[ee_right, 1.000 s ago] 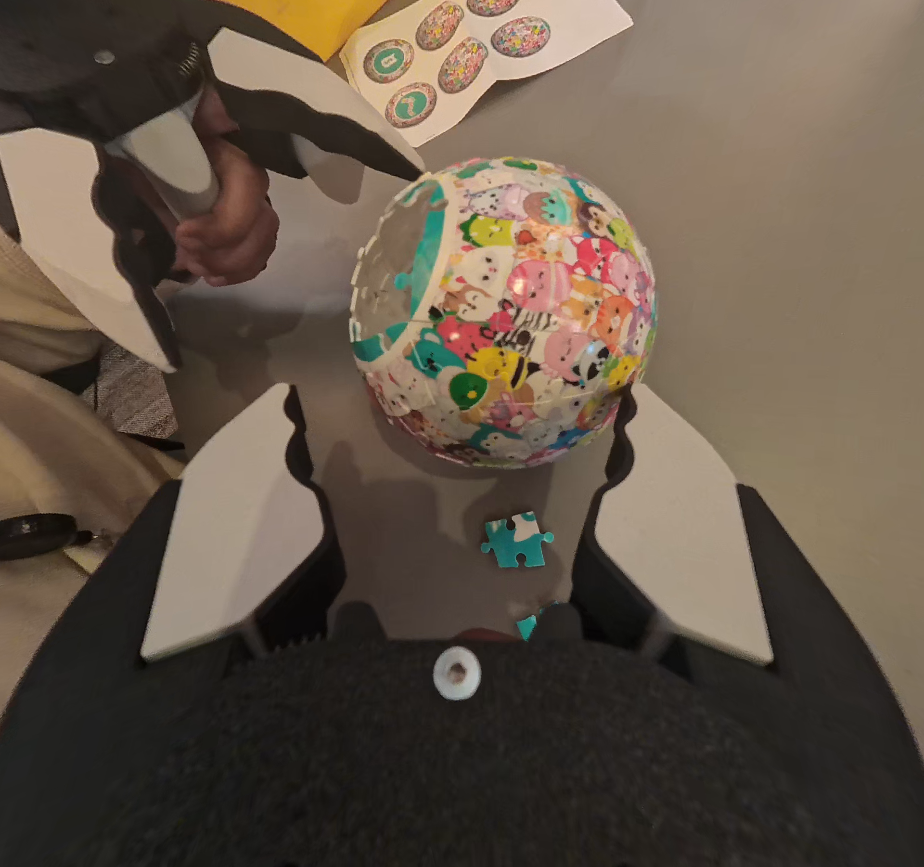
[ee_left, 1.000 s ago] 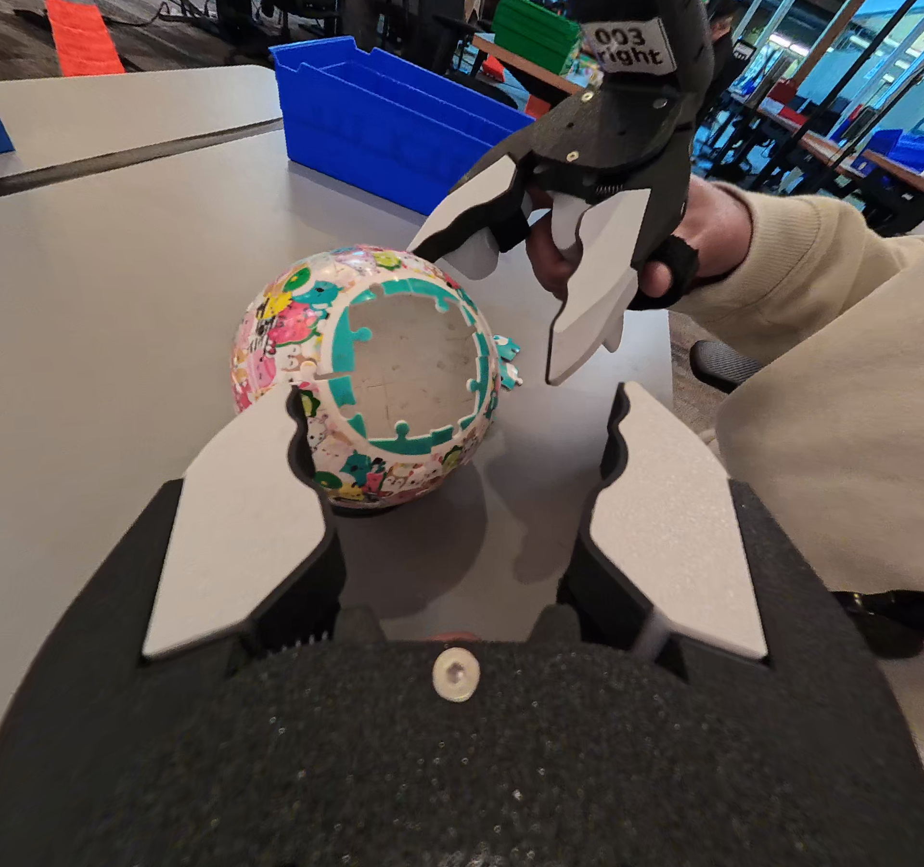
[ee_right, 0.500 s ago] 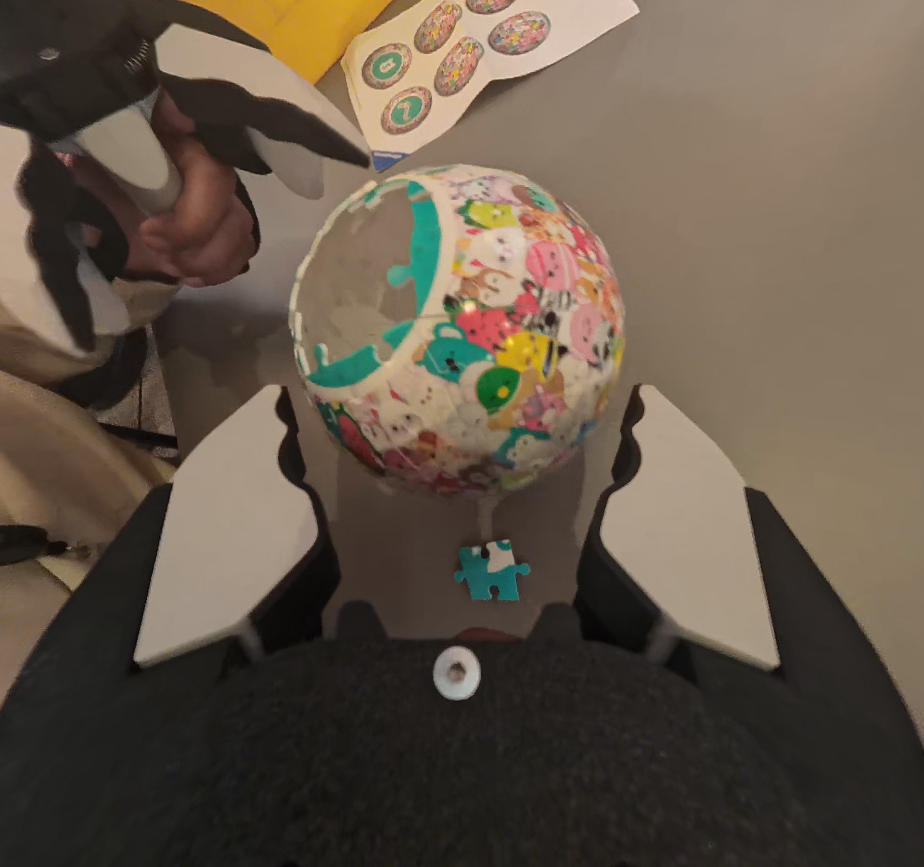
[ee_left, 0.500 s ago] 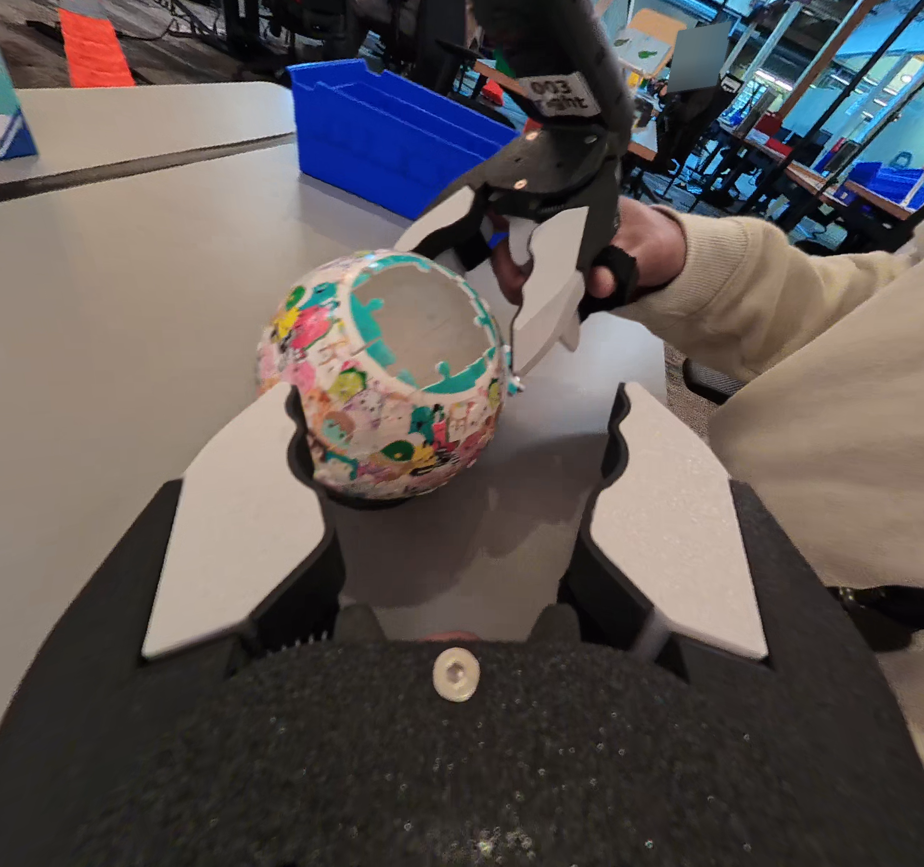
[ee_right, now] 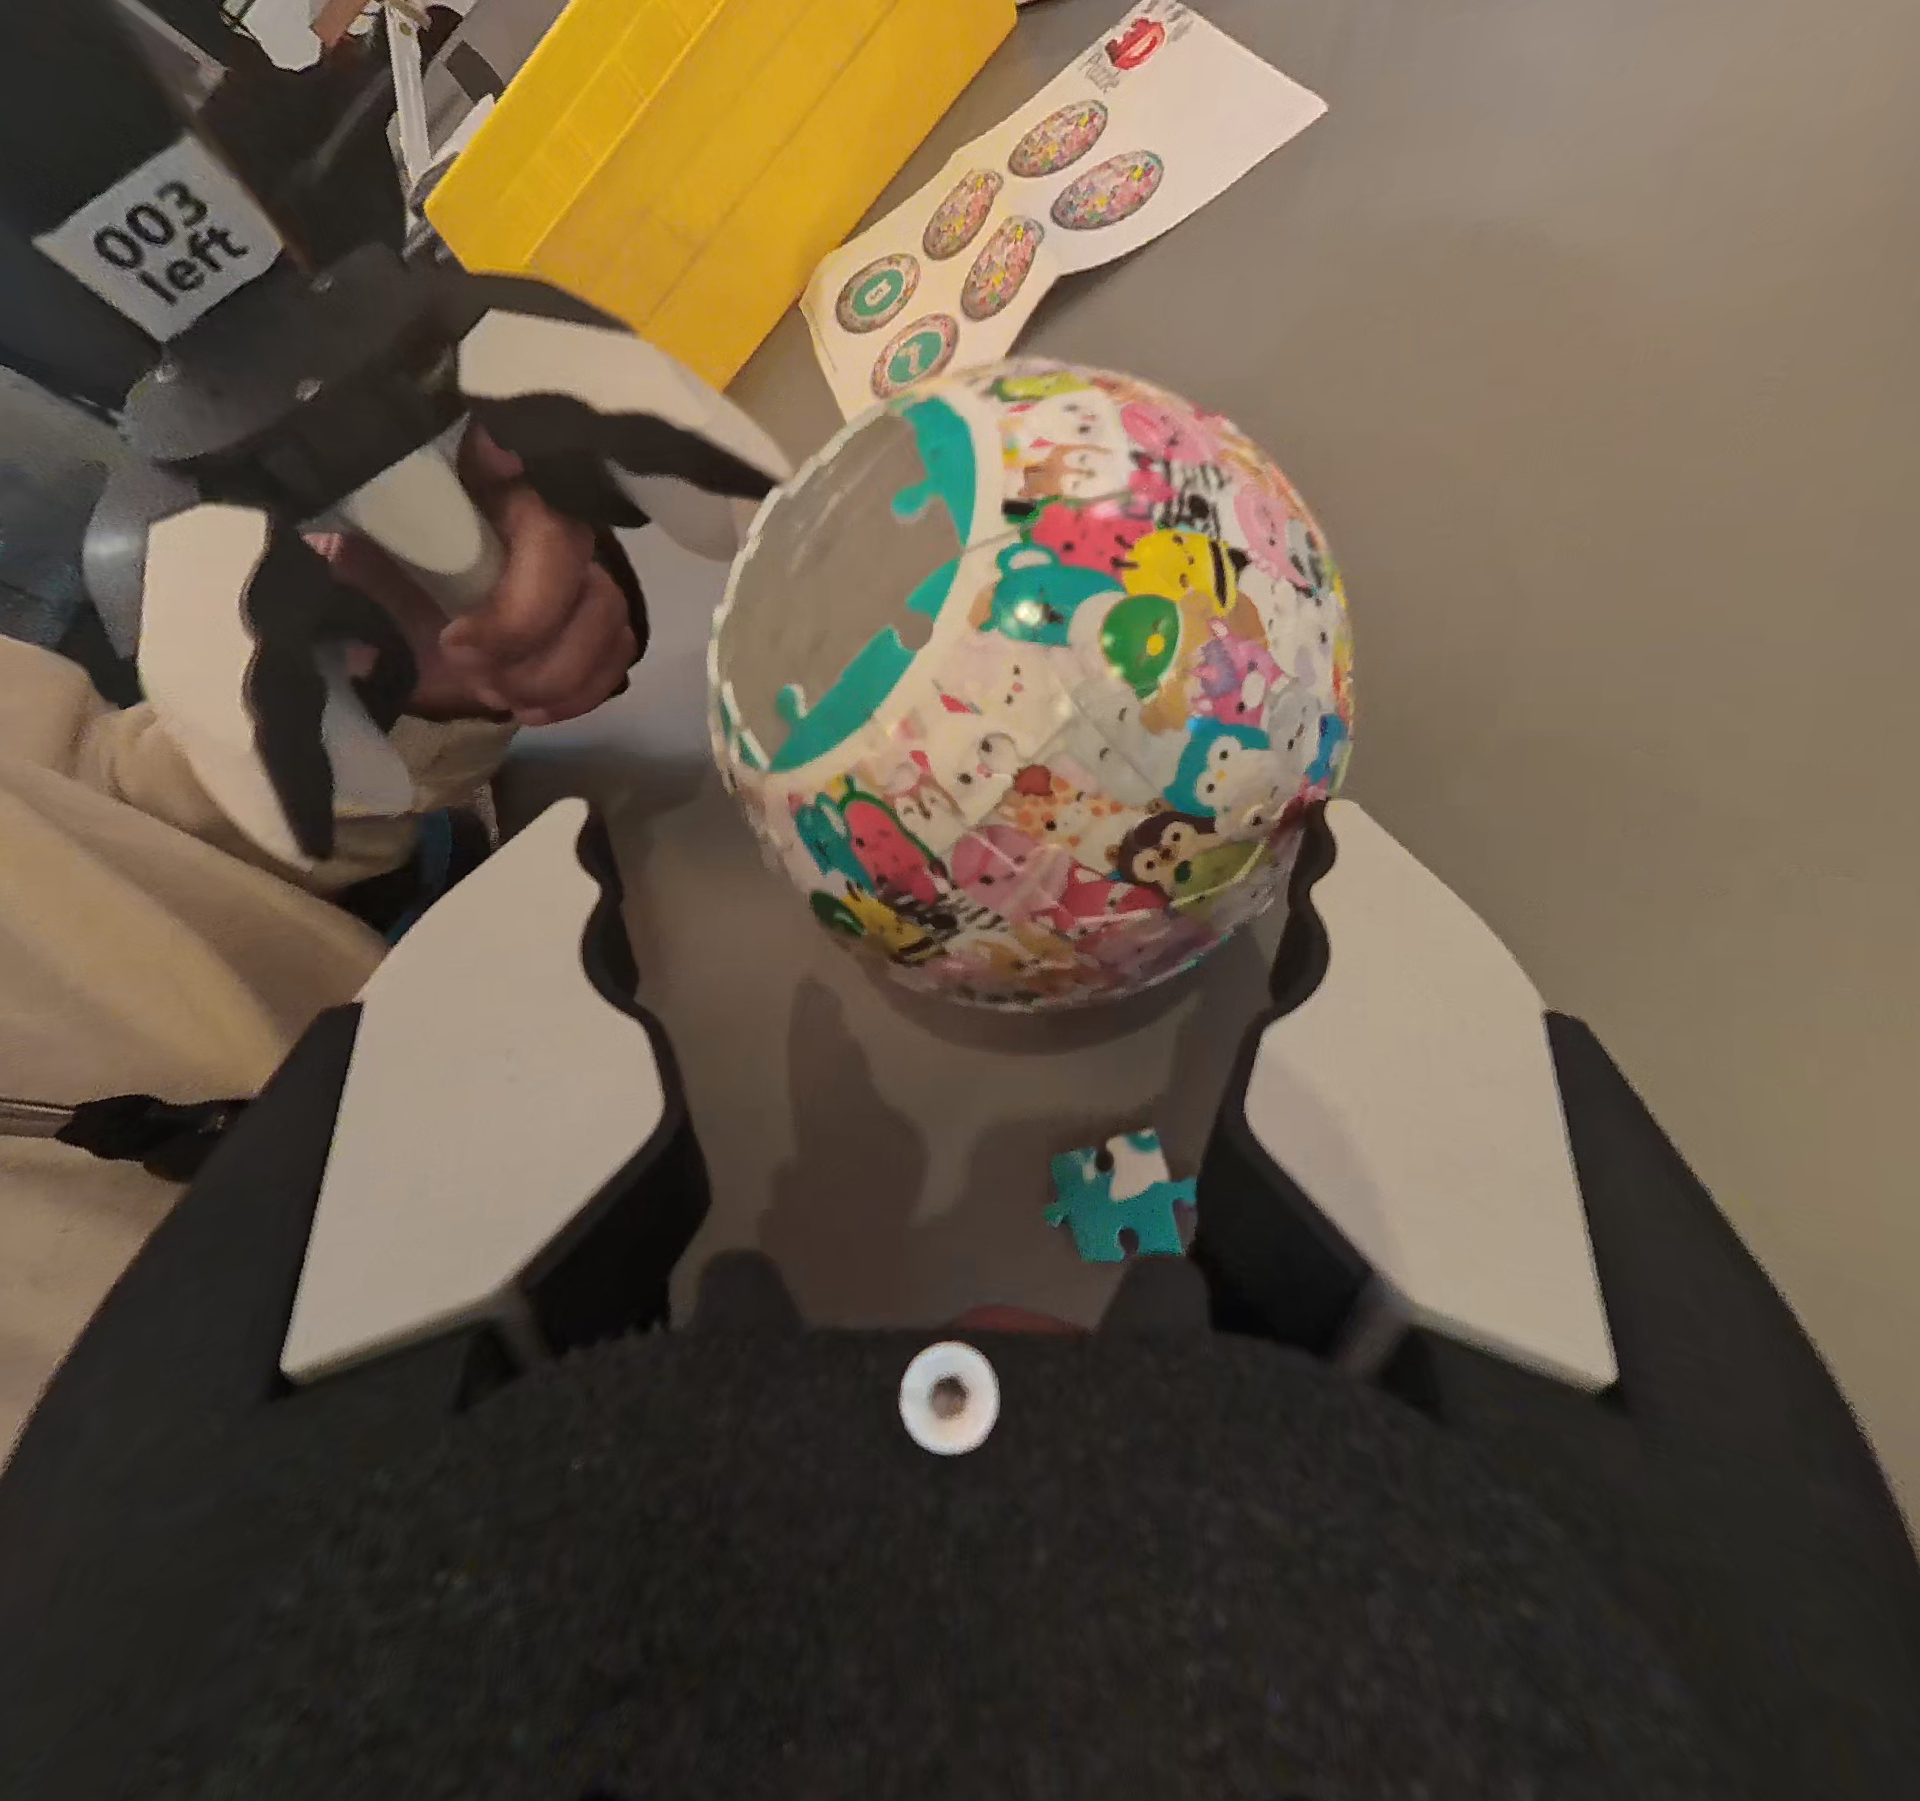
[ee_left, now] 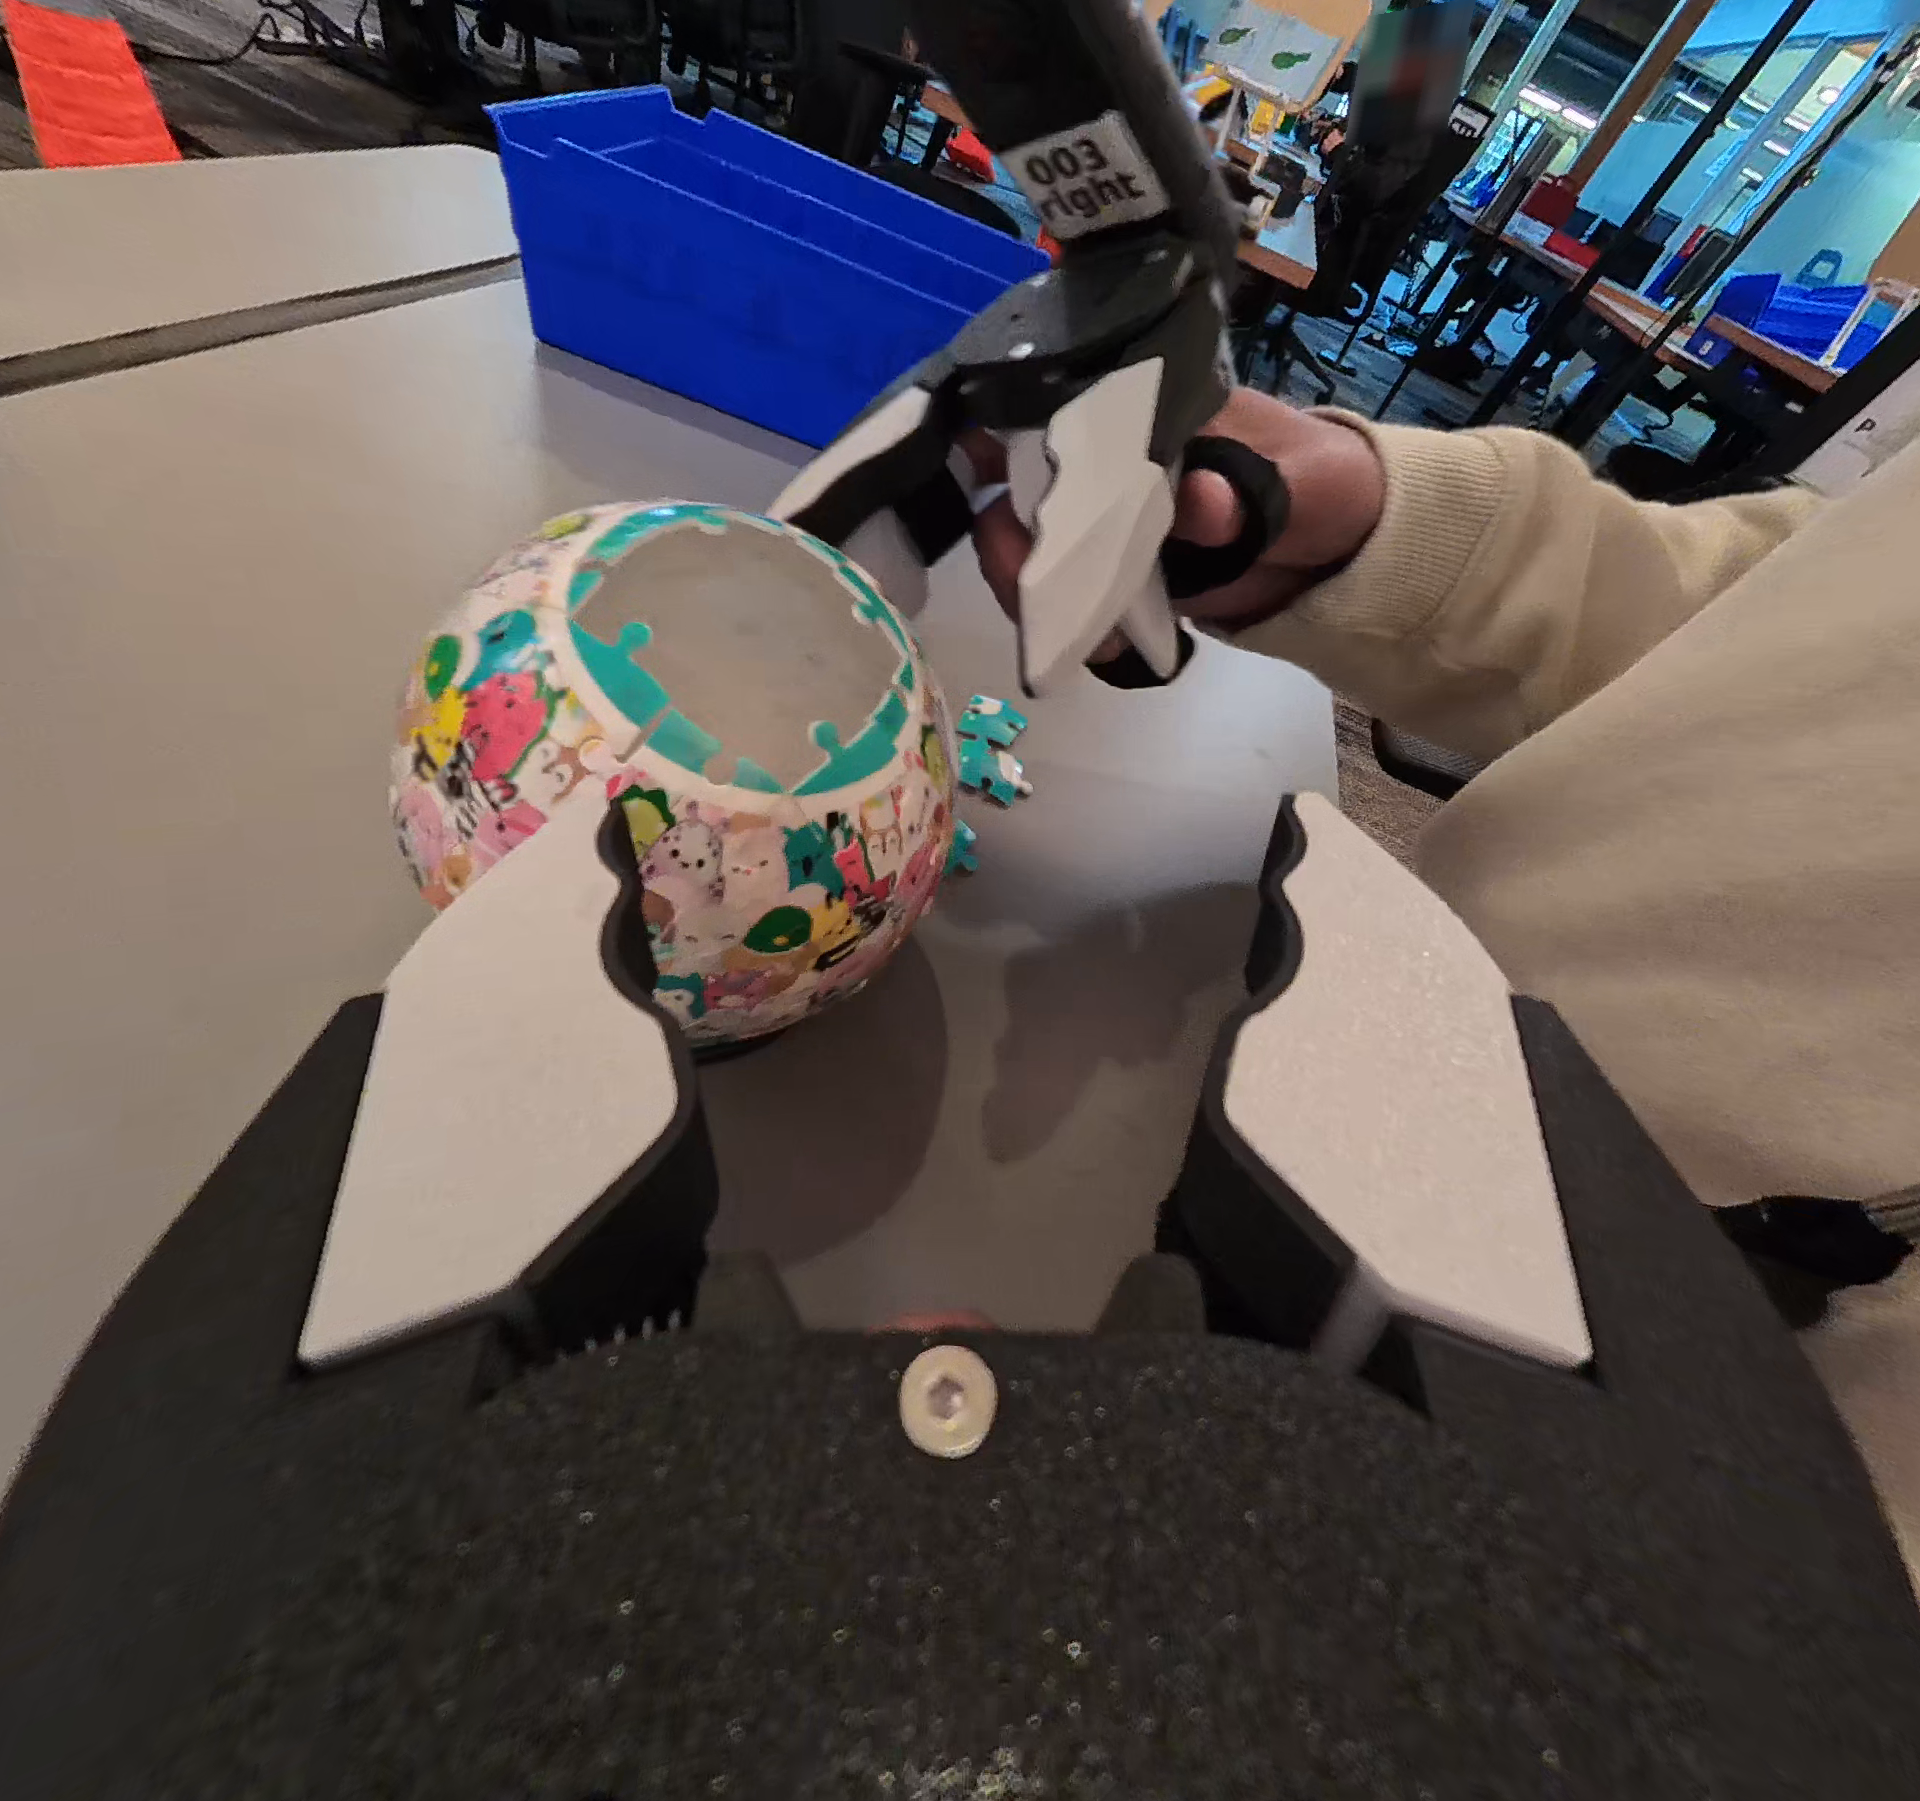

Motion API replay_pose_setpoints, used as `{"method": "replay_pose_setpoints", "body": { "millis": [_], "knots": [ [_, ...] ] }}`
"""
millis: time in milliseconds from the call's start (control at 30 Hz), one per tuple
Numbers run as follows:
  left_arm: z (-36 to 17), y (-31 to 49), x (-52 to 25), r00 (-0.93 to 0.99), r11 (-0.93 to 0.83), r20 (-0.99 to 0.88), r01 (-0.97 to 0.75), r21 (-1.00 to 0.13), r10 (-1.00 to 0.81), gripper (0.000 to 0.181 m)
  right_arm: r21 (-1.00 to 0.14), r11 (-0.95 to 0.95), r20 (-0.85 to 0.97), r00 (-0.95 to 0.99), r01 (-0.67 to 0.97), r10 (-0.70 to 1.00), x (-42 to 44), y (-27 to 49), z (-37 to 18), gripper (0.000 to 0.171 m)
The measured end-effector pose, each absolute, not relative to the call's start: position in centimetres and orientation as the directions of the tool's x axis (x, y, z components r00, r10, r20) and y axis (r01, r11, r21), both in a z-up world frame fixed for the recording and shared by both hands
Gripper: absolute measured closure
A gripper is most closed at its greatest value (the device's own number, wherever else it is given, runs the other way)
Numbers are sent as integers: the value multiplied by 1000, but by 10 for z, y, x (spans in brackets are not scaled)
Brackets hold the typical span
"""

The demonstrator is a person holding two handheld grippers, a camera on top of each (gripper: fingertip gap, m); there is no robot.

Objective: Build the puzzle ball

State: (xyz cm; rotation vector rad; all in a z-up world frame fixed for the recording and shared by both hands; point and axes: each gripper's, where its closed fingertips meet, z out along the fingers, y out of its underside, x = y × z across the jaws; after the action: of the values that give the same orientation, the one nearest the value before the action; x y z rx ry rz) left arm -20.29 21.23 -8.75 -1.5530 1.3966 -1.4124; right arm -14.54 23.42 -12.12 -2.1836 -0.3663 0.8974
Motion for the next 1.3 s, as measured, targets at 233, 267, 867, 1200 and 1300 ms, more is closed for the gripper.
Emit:
{"method": "replay_pose_setpoints", "body": {
  "millis": [233,267,867,1200,1300],
  "knots": [
    [-88,216,-209,-91,-266,303,-284,-921,-949,69,-728,-685,-513,689,-32,513,-139,248,-119,54],
    [-86,215,-210,-98,-265,302,-275,-924,-948,70,-727,-686,-510,696,-34,506,-137,244,-120,54],
    [-83,194,-212,-114,-231,271,-281,-932,-956,74,-726,-688,-525,660,-16,538,-155,253,-122,47],
    [-89,189,-209,-123,-223,268,-291,-930,-956,74,-826,-557,-371,657,91,656,-191,229,-44,80],
    [-87,189,-208,-133,-232,276,-276,-933,-952,76,-760,-641,-450,623,108,639,-219,223,-48,79]
  ]
}}
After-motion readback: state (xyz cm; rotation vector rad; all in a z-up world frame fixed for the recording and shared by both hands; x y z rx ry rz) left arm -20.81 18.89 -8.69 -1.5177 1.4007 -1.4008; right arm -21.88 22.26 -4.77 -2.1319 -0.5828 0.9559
